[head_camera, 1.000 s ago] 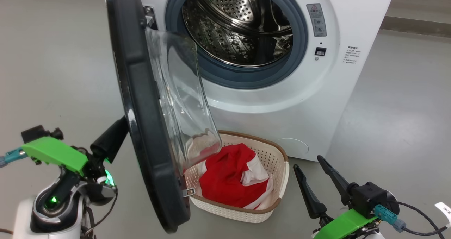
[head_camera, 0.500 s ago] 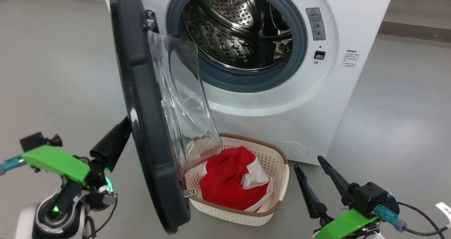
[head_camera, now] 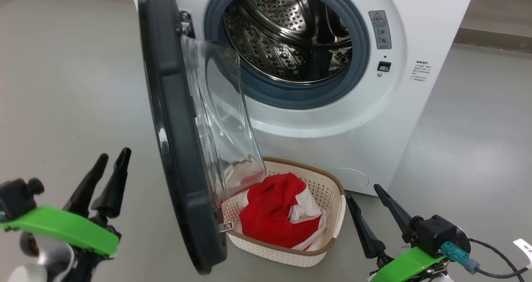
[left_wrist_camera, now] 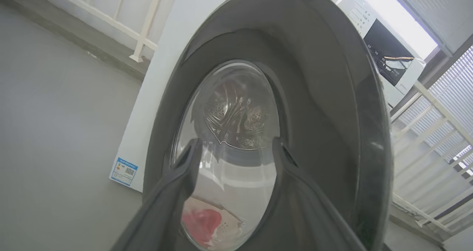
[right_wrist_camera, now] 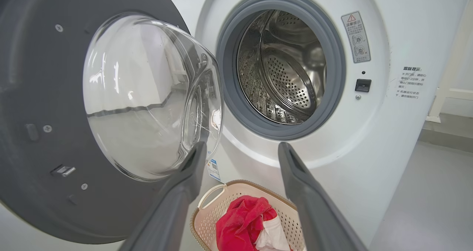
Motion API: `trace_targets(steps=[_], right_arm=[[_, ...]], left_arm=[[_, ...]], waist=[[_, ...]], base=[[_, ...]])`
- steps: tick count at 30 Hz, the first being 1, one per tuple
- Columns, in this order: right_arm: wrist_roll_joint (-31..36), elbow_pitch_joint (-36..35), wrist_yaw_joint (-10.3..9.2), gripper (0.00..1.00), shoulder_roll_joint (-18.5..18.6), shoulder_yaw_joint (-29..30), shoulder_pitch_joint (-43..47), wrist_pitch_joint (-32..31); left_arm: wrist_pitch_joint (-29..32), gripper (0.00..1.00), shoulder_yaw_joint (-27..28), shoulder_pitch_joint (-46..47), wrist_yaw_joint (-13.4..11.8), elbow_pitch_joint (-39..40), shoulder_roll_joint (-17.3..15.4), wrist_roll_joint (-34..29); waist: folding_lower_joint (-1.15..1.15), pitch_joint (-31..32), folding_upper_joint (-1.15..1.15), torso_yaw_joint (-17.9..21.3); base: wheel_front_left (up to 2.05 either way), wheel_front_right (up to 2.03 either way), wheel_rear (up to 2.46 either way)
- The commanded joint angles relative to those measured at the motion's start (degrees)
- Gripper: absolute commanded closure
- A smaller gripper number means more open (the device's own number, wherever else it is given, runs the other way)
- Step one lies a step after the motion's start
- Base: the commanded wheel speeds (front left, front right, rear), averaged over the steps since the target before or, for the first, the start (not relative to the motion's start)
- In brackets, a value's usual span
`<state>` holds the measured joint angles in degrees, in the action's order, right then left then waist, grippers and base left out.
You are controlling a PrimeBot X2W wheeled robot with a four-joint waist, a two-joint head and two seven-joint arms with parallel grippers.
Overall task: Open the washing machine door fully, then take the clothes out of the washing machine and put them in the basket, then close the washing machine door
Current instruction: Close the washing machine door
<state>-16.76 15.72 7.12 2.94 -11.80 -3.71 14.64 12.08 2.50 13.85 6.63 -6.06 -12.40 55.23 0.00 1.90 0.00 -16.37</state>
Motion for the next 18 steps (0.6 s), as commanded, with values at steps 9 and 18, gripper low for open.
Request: trace_targets(steps=[9,18], right_arm=[[-0.1,-1.5,0.36,0.0,-0.1,-1.1,-1.6,0.4],[-0.3,-1.7,0.36,0.0,-0.1,-1.1,-1.8,0.4]], left_arm=[[-19.9,0.0,-3.5,-3.3,-1.0,2.5,-5.1,-23.6],[-25.6,0.0,-5.8,-7.1,-3.6,0.8,-4.4,-31.1]], waist=[[0.0,-1.2,0.0,0.6],[0.0,-1.9,0.0,1.5]], base=[[0.0,0.0,0.0],[0.0,0.0,0.0]])
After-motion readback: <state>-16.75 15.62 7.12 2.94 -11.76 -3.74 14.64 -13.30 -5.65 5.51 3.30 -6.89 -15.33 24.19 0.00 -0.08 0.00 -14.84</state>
